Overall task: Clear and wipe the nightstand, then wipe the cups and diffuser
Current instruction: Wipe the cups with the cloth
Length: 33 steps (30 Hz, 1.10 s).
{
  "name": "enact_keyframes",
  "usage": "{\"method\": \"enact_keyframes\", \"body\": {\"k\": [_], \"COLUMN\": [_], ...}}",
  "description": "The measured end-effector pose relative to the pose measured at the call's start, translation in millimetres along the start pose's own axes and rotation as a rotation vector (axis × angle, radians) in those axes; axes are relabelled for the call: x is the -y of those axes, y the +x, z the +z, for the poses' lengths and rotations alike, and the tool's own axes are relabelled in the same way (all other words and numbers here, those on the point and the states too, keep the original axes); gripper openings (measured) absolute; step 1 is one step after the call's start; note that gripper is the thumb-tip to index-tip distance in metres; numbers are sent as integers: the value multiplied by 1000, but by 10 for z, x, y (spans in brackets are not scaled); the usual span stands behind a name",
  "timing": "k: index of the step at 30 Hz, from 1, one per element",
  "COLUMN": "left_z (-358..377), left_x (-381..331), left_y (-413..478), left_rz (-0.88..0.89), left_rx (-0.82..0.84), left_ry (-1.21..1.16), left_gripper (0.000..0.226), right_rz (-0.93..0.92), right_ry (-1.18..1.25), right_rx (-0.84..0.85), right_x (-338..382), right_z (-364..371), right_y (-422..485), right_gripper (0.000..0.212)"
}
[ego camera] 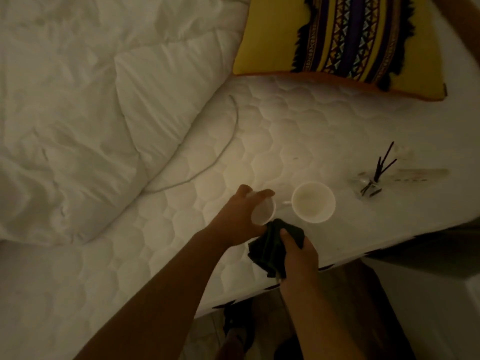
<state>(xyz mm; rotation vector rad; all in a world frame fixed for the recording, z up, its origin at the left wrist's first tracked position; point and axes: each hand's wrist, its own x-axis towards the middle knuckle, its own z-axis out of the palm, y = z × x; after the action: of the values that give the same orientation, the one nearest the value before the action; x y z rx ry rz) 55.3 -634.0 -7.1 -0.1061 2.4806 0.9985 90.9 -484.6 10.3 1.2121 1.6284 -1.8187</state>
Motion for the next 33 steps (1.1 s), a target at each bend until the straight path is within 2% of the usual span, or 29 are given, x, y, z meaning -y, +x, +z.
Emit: {"method": "enact_keyframes", "body": {"k": [4, 6, 9, 11, 13, 16, 18, 20, 22, 23, 25, 26, 28, 30, 33], "left_z": [-173, -296, -579, -754, -841, -770, -634, -478, -394, -403, -490, -542, -645, -701, -649], "left_x": [-8, -89, -225, -281, -309, -367, -446, -495, -489, -467, -378, -335, -324, -409, -527], "left_y": [-268, -466, -694, -780, -825, -861, -904, -969, -1035, -1068, -1111, -1109, -1079, -1007, -895], "left_rz": [-77, -46, -4, 1, -13, -216, -274, -258, -269, -293, -389, -396, -286, -228, -197], "left_rx": [146, 233, 246, 197, 159, 101, 25, -21, -21, -21, 2, 34, 71, 71, 2], "left_ry": [-276, -453, -703, -807, -957, -1393, -1628, -1865, -1976, -1942, -1644, -1437, -1078, -875, -688], "left_gripper": [61, 52, 38, 43, 50, 63, 59, 58, 59, 64, 75, 72, 54, 40, 33], "right_rz": [-326, -397, -316, -173, -31, 86, 26, -94, -172, -167, -125, -110, -110, -223, -541], "right_ry": [-197, -250, -161, 6, 219, 474, 480, 398, 270, 198, 13, -81, -214, -322, -542], "right_rx": [81, 130, 282, 411, 537, 654, 627, 538, 486, 496, 547, 546, 480, 359, 68], "right_x": [190, 356, 526, 578, 609, 656, 638, 580, 548, 555, 615, 653, 690, 659, 507], "right_z": [68, 108, 161, 222, 304, 414, 485, 523, 484, 438, 312, 259, 213, 251, 284], "right_y": [-237, -365, -464, -517, -588, -675, -702, -730, -746, -738, -692, -663, -632, -624, -692], "right_gripper": [26, 32, 46, 55, 54, 49, 44, 34, 32, 35, 32, 27, 21, 19, 14]}}
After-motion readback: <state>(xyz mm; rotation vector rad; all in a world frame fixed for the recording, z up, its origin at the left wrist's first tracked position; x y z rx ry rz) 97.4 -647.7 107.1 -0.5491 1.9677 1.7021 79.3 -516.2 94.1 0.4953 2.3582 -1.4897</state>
